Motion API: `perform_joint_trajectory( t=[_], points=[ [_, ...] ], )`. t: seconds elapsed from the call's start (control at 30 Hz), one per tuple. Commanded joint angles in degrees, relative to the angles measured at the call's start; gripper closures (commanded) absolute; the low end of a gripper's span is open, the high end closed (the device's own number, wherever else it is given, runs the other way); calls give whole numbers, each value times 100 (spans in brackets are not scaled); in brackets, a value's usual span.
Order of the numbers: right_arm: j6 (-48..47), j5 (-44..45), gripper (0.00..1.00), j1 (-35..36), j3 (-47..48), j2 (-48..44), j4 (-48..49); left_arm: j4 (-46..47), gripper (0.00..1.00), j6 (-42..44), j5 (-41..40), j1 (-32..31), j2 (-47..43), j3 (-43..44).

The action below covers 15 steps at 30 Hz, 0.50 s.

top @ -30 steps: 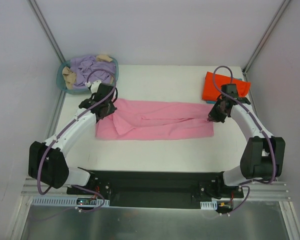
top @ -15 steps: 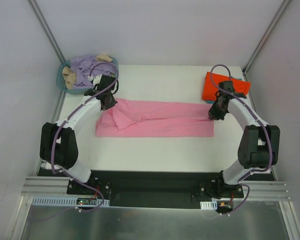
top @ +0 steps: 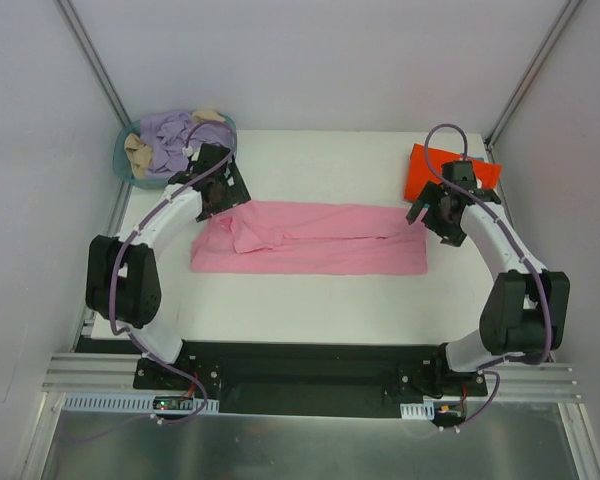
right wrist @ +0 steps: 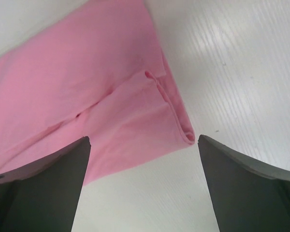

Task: Fold and stack the t-shirts
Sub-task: Fold the other side of the tshirt into a rectangle

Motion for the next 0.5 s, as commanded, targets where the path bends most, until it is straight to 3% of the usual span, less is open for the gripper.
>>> perform_joint_trajectory(
  t=[0.0,0.17,0.43,0.47],
  points=[
    [-186,31,2,259,-570,-799,-55,-122,1,-210,784,31,-793,-826],
    [-221,-39,1,506,-1151,-1283,-46,97,2,-465,1085,31,-1101,-1549],
    [-344,101,1,541,-1600,-1969,-344,501,39,-588,1734,31,-584,-1673],
    [-353,153,0,541,-1644,-2074,-380,528,40,-588,1761,31,-540,-1681]
  ],
)
